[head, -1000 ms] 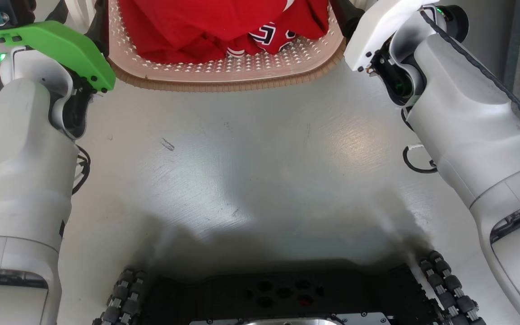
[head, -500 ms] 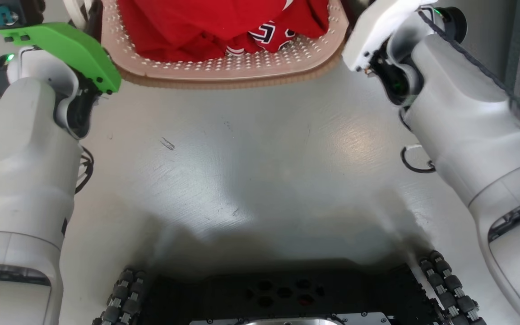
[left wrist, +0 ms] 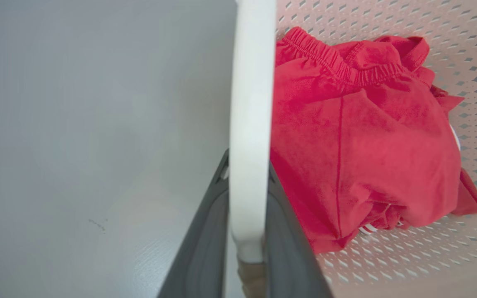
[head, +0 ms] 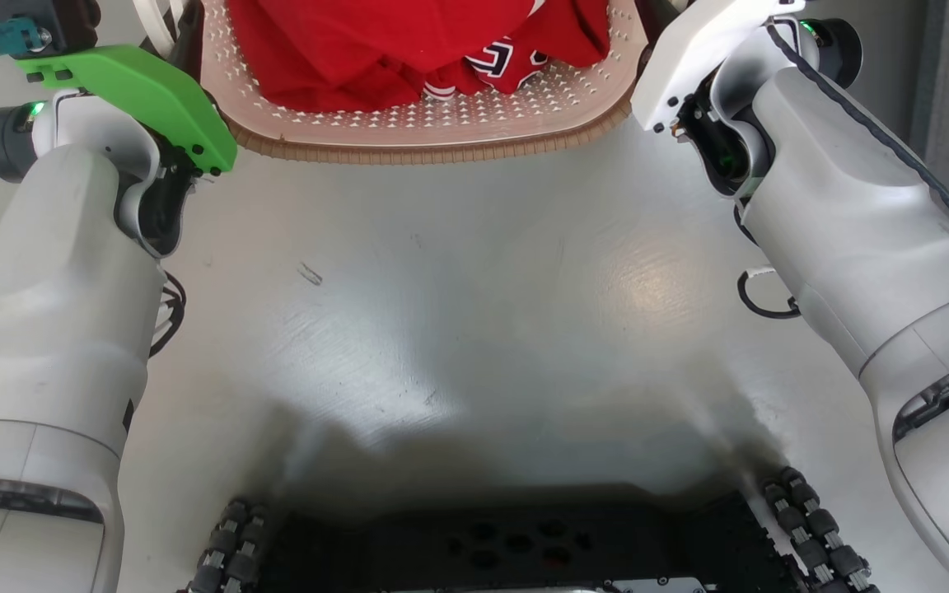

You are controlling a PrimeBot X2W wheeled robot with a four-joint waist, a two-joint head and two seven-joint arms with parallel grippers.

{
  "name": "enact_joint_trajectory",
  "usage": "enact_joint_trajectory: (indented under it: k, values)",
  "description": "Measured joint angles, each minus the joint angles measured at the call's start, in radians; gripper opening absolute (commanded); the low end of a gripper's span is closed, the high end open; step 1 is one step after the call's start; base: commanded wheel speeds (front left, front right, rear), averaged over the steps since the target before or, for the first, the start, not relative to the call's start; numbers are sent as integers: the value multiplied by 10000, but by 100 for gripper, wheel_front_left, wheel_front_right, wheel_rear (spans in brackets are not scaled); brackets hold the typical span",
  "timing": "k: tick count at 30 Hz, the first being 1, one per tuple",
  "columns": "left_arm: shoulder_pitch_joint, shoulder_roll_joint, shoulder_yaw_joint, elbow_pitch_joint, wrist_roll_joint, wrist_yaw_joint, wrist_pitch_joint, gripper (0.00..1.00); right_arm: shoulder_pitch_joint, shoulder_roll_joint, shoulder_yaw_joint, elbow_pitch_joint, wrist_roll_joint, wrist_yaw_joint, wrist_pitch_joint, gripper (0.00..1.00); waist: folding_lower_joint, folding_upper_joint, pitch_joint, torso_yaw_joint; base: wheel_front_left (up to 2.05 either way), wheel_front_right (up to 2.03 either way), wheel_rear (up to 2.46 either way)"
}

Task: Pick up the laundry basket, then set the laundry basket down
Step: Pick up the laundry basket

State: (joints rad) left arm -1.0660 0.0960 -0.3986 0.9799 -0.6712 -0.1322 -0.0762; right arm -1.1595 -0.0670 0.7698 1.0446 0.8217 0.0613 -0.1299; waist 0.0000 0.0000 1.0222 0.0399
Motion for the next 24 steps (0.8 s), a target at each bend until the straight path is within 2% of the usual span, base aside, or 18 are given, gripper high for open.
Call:
enact_joint_trajectory:
  k: [11, 24]
  values:
    - [503, 19, -500, 84, -121, 0, -729, 0, 453, -10, 397, 180, 276, 121, -458, 0, 0, 0, -935, -76, 0, 0, 0]
    - [1586, 44, -1009, 380, -577, 0, -738, 0, 1693, 58, 901, 215, 872, 253, -539, 0, 0, 0, -2591, -266, 0, 0, 0]
